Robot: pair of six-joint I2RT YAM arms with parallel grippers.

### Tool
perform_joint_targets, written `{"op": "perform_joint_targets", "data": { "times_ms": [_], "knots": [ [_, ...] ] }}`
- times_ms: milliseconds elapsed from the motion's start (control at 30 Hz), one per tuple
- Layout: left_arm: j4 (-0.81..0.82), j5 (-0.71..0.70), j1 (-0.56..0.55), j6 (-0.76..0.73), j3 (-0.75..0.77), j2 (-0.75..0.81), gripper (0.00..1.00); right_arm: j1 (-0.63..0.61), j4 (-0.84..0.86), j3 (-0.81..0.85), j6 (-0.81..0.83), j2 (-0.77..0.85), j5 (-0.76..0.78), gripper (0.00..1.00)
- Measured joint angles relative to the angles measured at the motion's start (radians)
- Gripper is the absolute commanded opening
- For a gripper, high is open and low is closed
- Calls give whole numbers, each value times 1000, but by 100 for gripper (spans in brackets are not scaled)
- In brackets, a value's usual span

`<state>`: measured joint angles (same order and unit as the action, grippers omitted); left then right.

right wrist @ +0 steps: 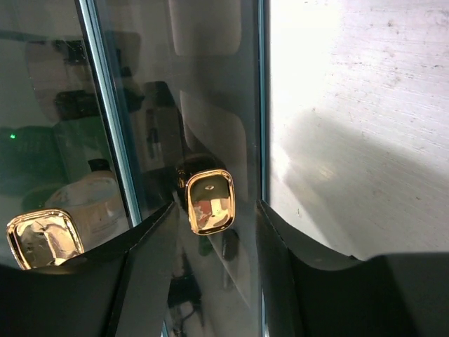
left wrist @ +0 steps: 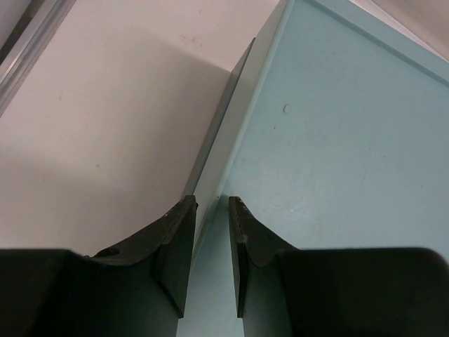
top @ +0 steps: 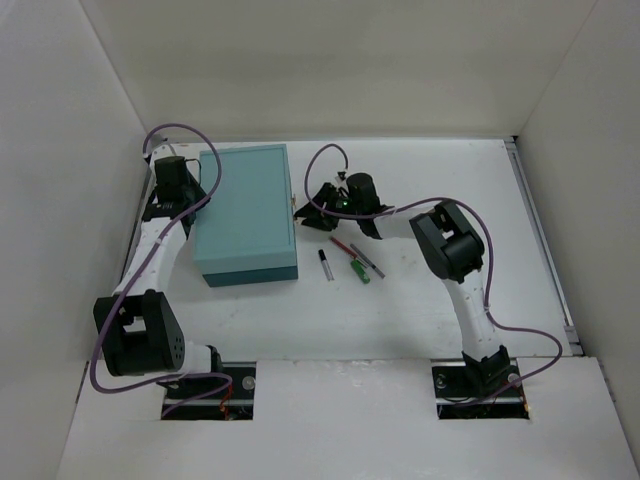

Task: Organize the makeup

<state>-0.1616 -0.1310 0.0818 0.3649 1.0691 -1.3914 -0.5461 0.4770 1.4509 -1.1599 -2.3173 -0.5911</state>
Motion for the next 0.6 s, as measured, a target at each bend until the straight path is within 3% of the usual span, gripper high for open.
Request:
{"op": "perform_joint_targets", "data": {
  "times_ms": [100,367,600],
  "knots": [
    [0,0,1,0,1,-1,22,-1,-1,0,-4,0,0,46],
    [0,0,4,0,1,-1,22,-16,29,14,-87,-35,-3,48],
    [0,-2,5,0,1,0,22,-18,60,16,-115,-39,1,20]
  ]
}}
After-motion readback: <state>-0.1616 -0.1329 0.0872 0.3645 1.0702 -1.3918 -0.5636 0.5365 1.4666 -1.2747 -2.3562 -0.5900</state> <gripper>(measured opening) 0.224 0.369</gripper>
